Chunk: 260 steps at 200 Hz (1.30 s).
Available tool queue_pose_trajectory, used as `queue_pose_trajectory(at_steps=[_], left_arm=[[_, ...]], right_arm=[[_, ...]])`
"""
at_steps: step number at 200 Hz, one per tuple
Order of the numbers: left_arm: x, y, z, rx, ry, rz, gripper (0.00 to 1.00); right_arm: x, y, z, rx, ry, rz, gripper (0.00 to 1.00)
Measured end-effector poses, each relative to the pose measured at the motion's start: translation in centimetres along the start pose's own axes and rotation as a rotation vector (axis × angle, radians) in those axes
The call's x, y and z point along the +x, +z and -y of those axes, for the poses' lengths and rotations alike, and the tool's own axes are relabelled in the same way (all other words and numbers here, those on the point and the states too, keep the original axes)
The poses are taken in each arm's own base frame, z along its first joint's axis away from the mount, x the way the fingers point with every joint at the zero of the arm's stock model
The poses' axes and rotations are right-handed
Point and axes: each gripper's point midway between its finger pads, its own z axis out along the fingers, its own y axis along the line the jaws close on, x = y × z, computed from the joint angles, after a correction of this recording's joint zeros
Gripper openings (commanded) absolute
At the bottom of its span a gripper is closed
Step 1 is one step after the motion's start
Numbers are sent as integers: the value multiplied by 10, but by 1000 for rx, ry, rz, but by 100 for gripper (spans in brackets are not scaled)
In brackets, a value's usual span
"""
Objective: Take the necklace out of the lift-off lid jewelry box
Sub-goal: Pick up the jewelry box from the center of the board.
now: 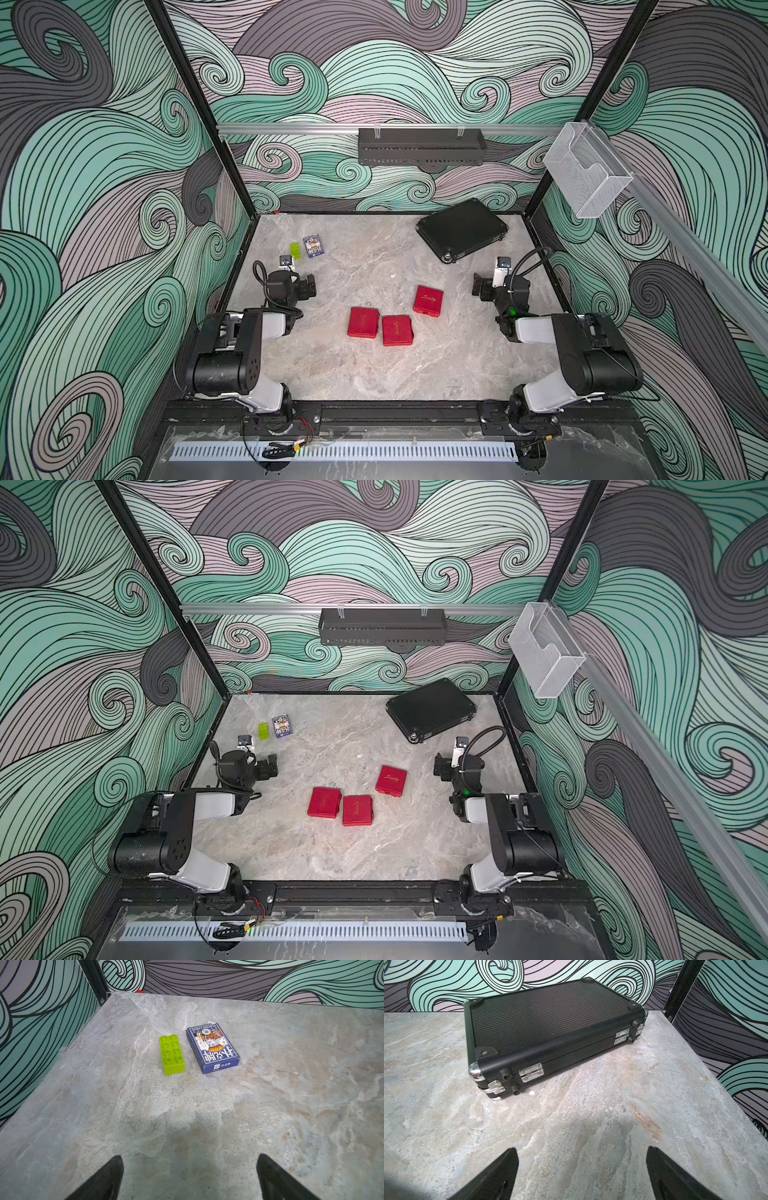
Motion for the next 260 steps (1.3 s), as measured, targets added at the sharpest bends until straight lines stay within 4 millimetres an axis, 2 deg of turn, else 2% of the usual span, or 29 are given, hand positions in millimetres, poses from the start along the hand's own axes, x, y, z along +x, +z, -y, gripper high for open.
queue_pose_trajectory(at_steps=[229, 248, 260], left_arm=[[0, 0, 0, 0, 0, -1, 98], [1, -3, 0, -1, 1, -14, 97], [-2, -6, 0, 0, 2, -18, 97]], right_arm=[[0, 0, 0, 4, 0, 0, 99], [-4, -3, 1, 18, -8, -15, 99], [-15, -6, 0, 29, -12, -31, 99]])
